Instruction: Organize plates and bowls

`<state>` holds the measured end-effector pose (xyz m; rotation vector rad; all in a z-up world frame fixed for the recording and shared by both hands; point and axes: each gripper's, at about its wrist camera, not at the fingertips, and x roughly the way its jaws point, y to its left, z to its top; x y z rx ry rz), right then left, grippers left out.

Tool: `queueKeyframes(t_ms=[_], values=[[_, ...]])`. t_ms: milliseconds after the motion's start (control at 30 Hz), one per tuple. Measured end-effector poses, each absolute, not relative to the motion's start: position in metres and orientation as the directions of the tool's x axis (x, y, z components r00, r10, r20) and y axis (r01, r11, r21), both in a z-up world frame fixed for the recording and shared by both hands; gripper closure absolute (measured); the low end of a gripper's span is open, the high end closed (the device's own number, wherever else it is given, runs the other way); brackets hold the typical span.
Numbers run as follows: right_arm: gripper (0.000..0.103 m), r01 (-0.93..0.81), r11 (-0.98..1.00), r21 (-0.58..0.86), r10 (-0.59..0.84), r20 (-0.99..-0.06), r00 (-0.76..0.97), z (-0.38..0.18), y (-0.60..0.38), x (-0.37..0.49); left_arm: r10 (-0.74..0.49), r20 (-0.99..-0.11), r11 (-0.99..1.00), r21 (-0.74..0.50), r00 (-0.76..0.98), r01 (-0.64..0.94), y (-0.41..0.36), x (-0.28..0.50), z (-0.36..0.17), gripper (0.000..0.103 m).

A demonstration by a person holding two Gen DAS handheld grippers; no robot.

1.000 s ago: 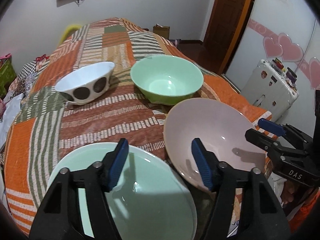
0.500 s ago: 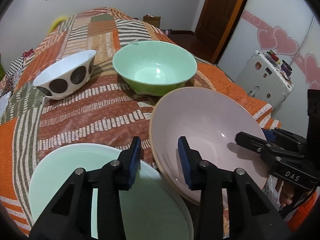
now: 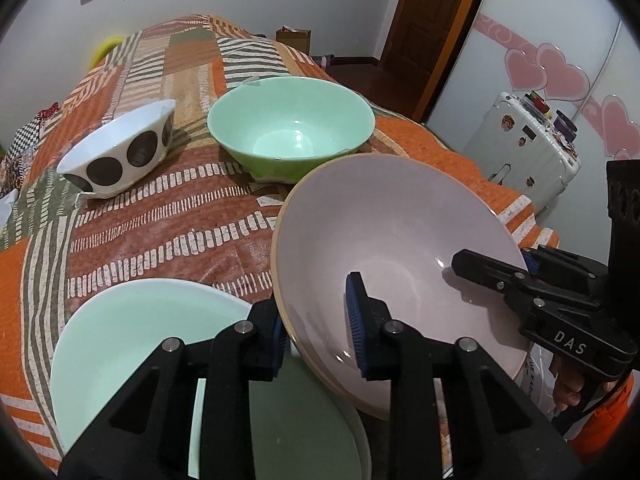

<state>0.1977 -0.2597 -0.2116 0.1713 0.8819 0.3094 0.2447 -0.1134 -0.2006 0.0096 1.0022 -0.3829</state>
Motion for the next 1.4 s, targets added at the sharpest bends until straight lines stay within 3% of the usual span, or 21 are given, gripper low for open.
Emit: queueKeyframes(t_ms=[600,1400], values=[[0.085,-0.231,0.945,0.232,0.328,-0.658,0.678,-0.164,-0.239,0.182,-0.346,-0.748,0.933,-0.209,0.566,0.294,-0.084,0.210,-0.151,0.076],[0.085,-0.464,0.864,0.197,0.479,-0.608,0.633,-0.137,-0.126,0.163,-0.200,-0.666,0.978,-0.182,0.719,0.104,0.038,0.127,-0.105,0.076]])
